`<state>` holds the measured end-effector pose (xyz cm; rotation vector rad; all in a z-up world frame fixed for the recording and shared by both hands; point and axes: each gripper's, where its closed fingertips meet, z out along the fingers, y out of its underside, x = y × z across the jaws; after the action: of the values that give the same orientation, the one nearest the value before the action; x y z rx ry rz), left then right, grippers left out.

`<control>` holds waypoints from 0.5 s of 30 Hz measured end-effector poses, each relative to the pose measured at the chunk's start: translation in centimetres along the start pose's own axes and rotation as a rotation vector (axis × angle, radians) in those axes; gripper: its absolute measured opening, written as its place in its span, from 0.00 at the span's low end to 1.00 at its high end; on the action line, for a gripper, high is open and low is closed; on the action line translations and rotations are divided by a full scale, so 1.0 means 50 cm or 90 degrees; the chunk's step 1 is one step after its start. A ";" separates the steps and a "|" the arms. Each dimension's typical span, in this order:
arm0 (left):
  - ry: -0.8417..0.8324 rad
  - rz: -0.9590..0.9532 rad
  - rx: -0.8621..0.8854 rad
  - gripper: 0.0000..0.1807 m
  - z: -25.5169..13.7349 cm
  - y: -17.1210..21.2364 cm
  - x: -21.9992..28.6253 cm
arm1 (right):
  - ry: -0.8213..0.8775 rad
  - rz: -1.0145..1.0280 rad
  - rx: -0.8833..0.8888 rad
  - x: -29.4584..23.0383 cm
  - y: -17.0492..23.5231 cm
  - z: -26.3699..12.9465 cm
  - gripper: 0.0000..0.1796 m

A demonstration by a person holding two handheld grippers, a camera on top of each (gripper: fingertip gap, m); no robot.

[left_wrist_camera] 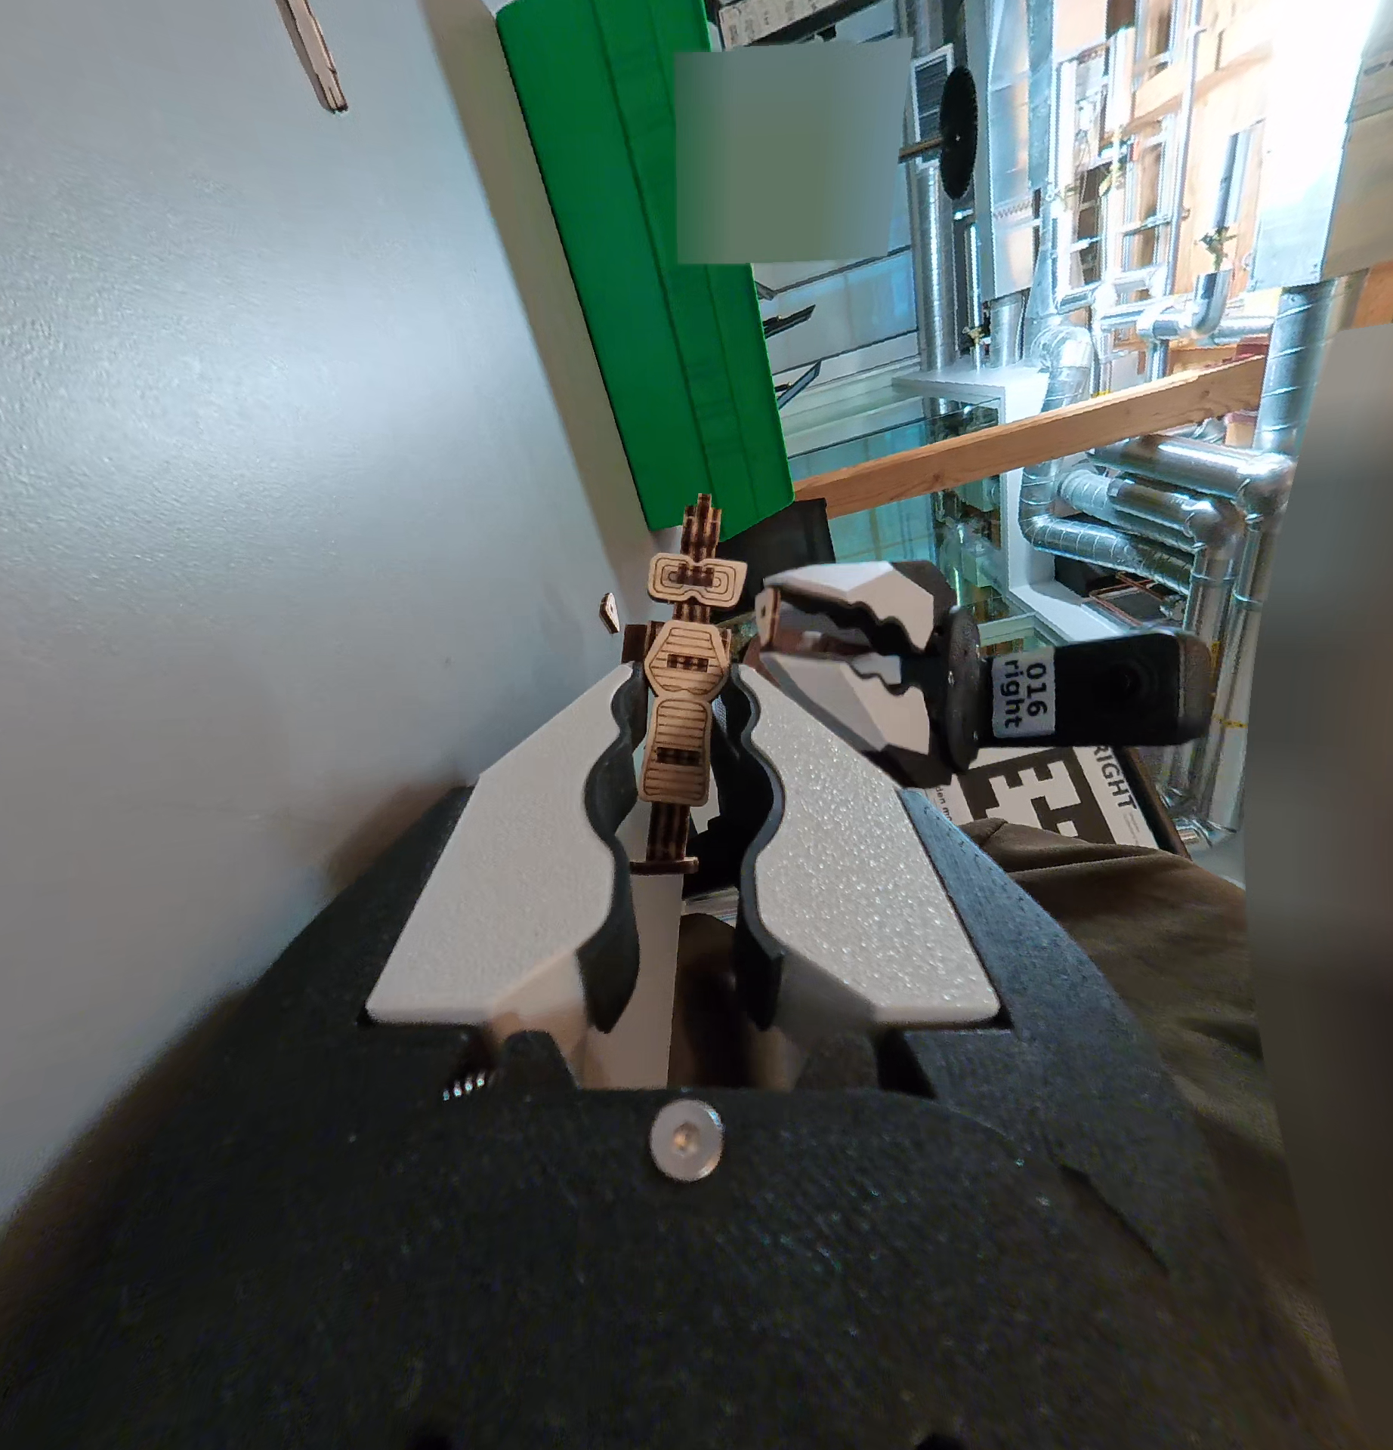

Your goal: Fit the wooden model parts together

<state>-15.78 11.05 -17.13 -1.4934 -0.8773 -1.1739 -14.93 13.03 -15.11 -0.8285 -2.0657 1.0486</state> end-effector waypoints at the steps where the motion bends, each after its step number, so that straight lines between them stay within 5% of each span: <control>1: 0.001 0.000 0.000 0.09 0.000 0.000 0.000 | 0.004 0.010 0.001 0.009 0.003 -0.002 0.09; 15: 0.006 -0.006 0.002 0.09 -0.001 -0.001 0.002 | -0.021 -0.003 -0.007 -0.020 0.003 0.010 0.09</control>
<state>-15.83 11.01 -17.03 -1.4810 -0.8800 -1.1848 -14.71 12.14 -15.73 -0.8164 -2.1016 1.0557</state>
